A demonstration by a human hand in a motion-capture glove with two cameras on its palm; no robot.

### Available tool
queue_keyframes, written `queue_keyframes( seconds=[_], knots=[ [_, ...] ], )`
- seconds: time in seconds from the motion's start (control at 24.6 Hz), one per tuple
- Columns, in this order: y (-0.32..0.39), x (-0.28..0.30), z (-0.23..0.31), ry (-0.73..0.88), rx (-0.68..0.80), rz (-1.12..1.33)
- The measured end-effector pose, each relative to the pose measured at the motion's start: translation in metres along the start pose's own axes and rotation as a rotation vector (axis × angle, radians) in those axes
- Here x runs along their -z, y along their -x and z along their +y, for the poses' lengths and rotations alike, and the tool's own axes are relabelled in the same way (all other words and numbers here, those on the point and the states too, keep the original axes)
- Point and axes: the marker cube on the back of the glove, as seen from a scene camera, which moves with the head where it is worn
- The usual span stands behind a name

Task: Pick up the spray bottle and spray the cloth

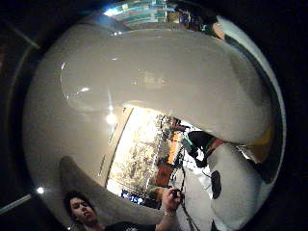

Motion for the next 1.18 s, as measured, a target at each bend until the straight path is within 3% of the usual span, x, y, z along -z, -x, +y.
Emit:
queue_keyframes(
  seconds=[0.69,1.18],
  knots=[
    [0.013,-0.006,-0.013,0.0,0.043,0.054],
    [0.067,0.001,-0.02,0.355,0.028,0.467]
  ],
)
